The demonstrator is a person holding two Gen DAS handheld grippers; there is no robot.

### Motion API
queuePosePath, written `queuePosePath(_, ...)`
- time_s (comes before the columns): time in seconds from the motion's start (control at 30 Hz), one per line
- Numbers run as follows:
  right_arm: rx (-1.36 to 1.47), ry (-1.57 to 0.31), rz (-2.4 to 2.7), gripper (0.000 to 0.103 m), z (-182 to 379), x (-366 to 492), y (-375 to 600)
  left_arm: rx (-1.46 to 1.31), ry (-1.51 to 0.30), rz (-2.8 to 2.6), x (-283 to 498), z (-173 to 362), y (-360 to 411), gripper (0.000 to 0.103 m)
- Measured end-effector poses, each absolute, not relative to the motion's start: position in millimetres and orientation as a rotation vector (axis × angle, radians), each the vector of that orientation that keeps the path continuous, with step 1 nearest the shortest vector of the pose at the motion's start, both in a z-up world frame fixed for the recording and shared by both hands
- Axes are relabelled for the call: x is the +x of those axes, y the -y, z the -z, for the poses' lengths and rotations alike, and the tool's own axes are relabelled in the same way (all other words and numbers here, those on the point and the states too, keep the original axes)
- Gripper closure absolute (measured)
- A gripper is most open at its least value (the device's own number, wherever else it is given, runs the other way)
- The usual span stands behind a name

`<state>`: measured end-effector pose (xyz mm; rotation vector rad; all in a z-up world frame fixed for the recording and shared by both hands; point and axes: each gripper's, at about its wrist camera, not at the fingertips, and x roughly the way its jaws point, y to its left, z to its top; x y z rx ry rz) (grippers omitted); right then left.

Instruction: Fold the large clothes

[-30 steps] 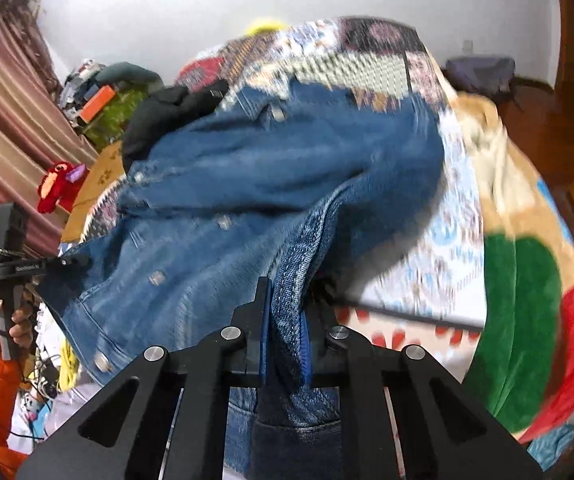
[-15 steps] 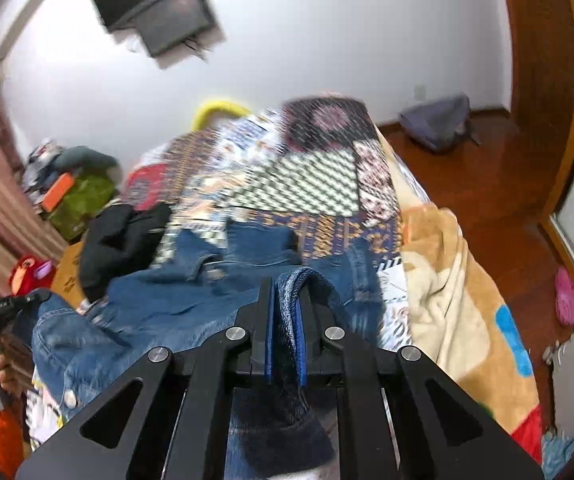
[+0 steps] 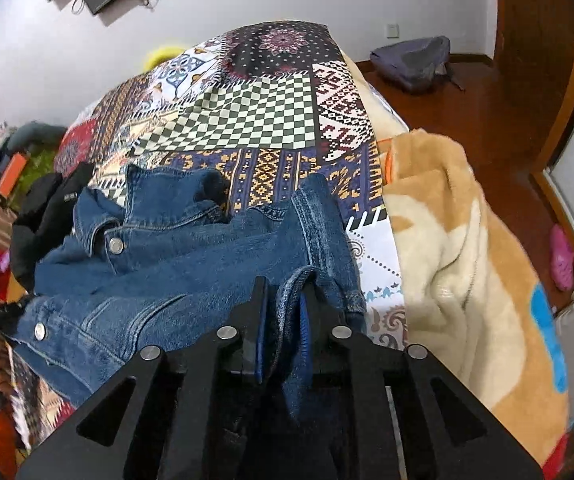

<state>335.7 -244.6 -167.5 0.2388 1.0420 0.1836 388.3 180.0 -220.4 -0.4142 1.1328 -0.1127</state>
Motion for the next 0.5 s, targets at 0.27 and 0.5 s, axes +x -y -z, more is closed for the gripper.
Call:
queuePosePath(0.27, 0.098, -0.97, -0.192, 0.074, 127.0, 300.0, 232.6, -0.151, -1.084, 0.082, 359.1, 171.8, -147.5, 0.065)
queuePosePath(0.5, 0.068, -0.901, -0.278, 0.066, 99.5, 263.4, 209.7, -0.099, -0.968, 0.131, 324.6, 130.8, -126.2, 0.056)
